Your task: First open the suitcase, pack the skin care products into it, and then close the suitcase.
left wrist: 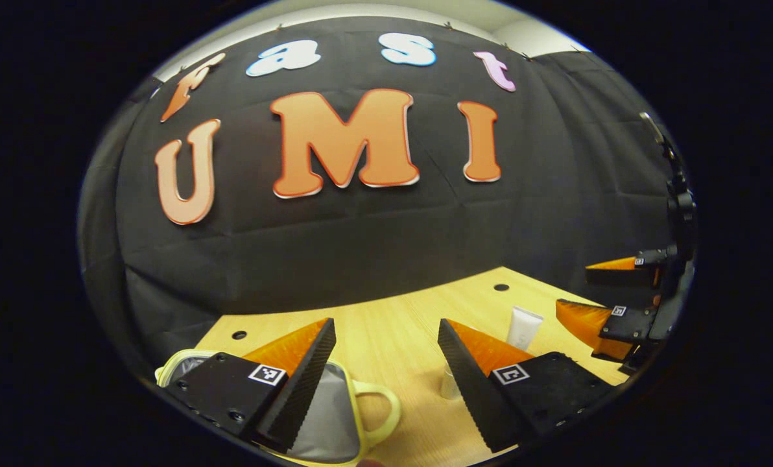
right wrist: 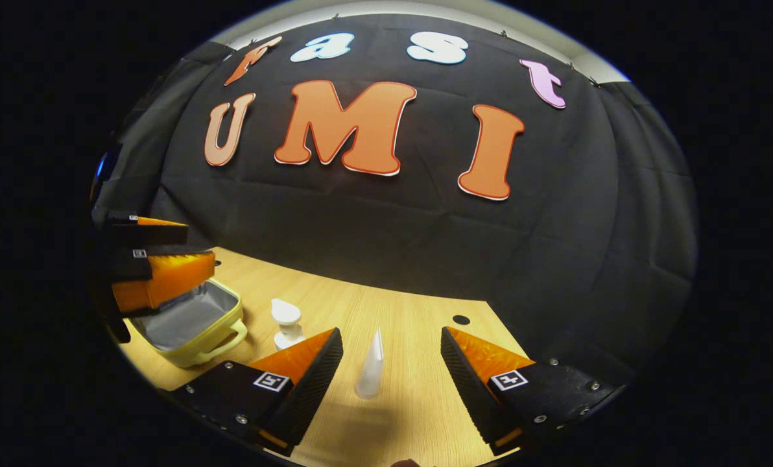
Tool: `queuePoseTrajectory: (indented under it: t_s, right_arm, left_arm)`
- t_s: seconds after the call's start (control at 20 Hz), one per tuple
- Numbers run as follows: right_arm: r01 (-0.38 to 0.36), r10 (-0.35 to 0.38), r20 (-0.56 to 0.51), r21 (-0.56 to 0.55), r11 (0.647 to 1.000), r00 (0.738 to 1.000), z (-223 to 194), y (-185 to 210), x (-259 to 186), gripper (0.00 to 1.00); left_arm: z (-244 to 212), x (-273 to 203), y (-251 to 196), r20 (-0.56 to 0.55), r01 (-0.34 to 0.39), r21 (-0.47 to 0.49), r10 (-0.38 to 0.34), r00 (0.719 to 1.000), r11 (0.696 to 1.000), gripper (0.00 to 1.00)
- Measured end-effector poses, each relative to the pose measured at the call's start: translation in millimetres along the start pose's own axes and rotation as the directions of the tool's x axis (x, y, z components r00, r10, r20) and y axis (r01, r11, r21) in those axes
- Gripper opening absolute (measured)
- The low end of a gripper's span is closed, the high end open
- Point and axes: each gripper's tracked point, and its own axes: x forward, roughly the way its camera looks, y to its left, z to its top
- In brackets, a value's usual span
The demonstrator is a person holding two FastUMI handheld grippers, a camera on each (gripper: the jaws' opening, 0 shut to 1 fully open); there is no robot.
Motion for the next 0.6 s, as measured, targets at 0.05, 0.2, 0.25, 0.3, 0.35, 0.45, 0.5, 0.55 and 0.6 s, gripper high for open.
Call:
queuePoseTrajectory:
  t_s: [0.05, 0.2, 0.25, 0.3, 0.35, 0.45, 0.5, 0.55, 0.6]
  right_arm:
    - [-0.006, 0.006, -0.008, -0.001, 1.000, 1.000, -3.6, -1.2, 0.4, 0.97]
    - [-0.005, 0.005, -0.030, -0.002, 1.000, 1.000, -11.6, -8.2, 2.8, 0.97]
    - [-0.002, 0.002, -0.033, -0.004, 1.000, 0.999, -13.3, -10.8, 3.5, 0.97]
    - [-0.002, 0.001, -0.036, -0.006, 1.000, 0.999, -15.3, -13.4, 4.3, 0.97]
    - [-0.003, 0.003, -0.039, -0.006, 1.000, 0.999, -16.4, -16.2, 3.7, 0.97]
    - [-0.011, 0.010, -0.047, -0.008, 1.000, 0.999, -19.6, -21.3, 4.2, 0.97]
    - [-0.012, 0.012, -0.048, -0.012, 1.000, 0.999, -22.7, -24.9, 4.1, 0.97]
    - [-0.018, 0.018, -0.053, -0.013, 1.000, 0.998, -25.2, -26.1, 6.0, 0.97]
    - [-0.024, 0.023, -0.062, -0.014, 1.000, 0.998, -29.6, -27.6, 8.4, 0.97]
  left_arm:
    - [-9.3, 4.6, -12.6, -0.024, 0.021, 0.013, -0.021, 1.000, 1.000, 1.00]
    - [-33.1, 16.2, -42.9, -0.074, 0.077, 0.046, -0.074, 0.995, 0.996, 1.00]
    - [-43.6, 20.7, -53.1, -0.095, 0.091, 0.048, -0.086, 0.992, 0.995, 1.00]
    - [-55.4, 25.3, -61.9, -0.116, 0.101, 0.045, -0.096, 0.989, 0.994, 0.99]
    - [-64.9, 29.6, -67.6, -0.141, 0.104, 0.041, -0.098, 0.985, 0.994, 0.99]
    - [-79.6, 37.2, -79.3, -0.175, 0.119, 0.012, -0.115, 0.978, 0.993, 1.00]
    - [-86.1, 42.0, -85.3, -0.187, 0.124, -0.002, -0.122, 0.975, 0.992, 1.00]
    - [-92.2, 46.5, -87.2, -0.196, 0.123, -0.009, -0.122, 0.973, 0.992, 1.00]
    - [-98.4, 50.4, -88.9, -0.207, 0.118, -0.015, -0.119, 0.971, 0.993, 1.00]
